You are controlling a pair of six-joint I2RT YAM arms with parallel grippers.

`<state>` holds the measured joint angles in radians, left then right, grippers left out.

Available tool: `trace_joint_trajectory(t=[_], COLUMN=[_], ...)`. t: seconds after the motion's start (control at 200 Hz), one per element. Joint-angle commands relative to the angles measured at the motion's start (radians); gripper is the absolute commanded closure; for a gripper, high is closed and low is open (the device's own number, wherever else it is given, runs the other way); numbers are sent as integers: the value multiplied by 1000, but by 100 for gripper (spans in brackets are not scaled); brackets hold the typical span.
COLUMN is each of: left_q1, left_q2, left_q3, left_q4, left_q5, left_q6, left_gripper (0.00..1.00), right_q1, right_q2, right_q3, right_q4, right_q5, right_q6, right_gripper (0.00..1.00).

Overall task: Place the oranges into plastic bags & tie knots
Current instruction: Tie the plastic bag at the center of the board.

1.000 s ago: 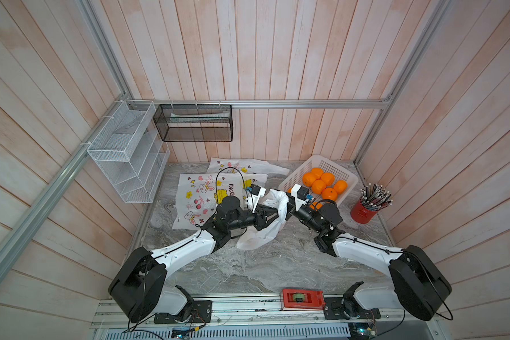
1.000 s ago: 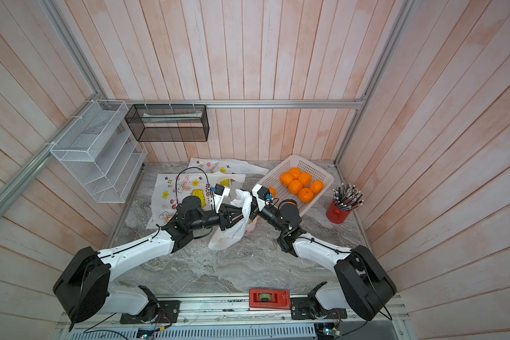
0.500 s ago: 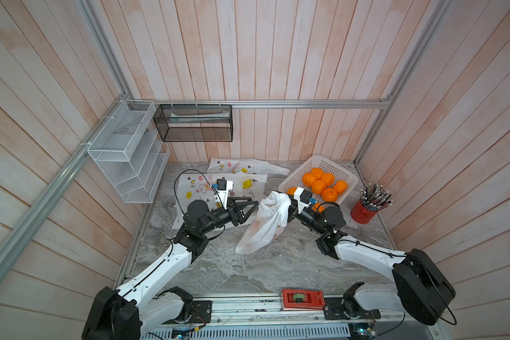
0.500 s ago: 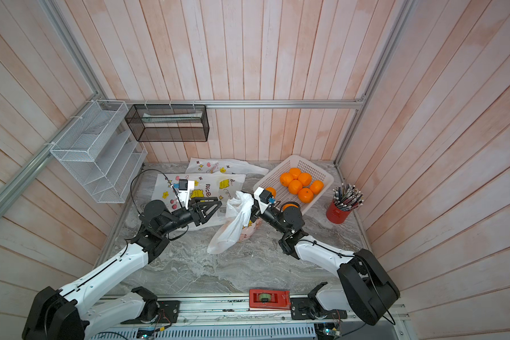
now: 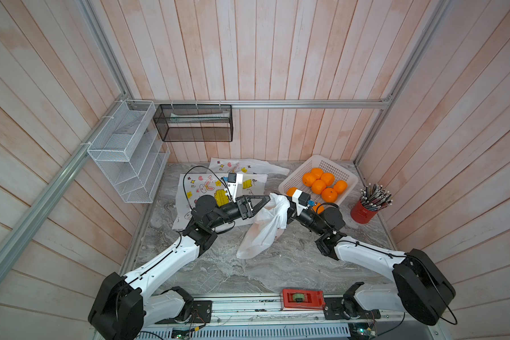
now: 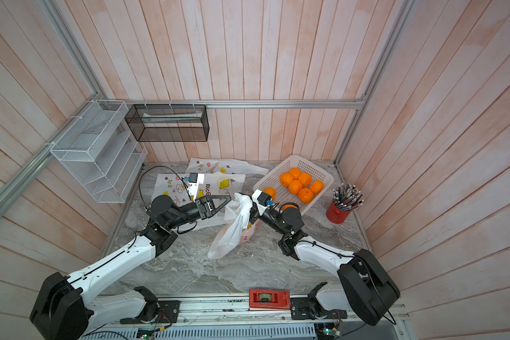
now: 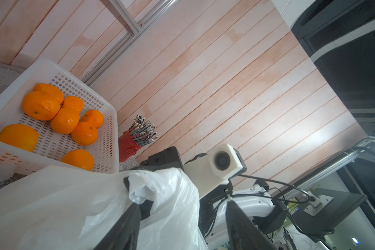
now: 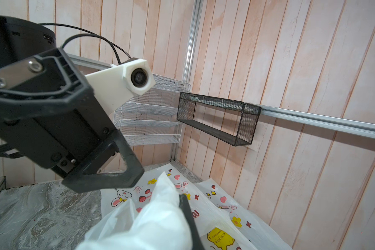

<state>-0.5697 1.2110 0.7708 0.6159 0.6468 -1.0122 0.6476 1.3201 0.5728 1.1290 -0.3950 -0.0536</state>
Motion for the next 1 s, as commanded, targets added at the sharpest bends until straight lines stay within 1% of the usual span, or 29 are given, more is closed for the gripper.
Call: trace_joint_trajectory(t=[0.0,0.165,0.255,0.635,0.995], left_q1=[-2,-16,-24,-32,-32], left_q2=[41,93,110,142,122], left_q3=[34,47,53,64,74], left_q4=[24,51,70,106,41], left_q5=[-40,-39,-36,-45,-72], left_q6=[-50,-69,-76,-92,-46], left_gripper=[35,35,38,56,75], right_q1=[9,15,17,23,33], right_q2=[-21,-20,-14,-5,-1], right_q3=[7,9,11,20,35], right_q4=[19,22,21,3,-45], right_q5=[-14,-20,-20,-18,-2], right_q6=[-7,-6,-7,-17,-50], right_gripper=[100,100,100,100,100])
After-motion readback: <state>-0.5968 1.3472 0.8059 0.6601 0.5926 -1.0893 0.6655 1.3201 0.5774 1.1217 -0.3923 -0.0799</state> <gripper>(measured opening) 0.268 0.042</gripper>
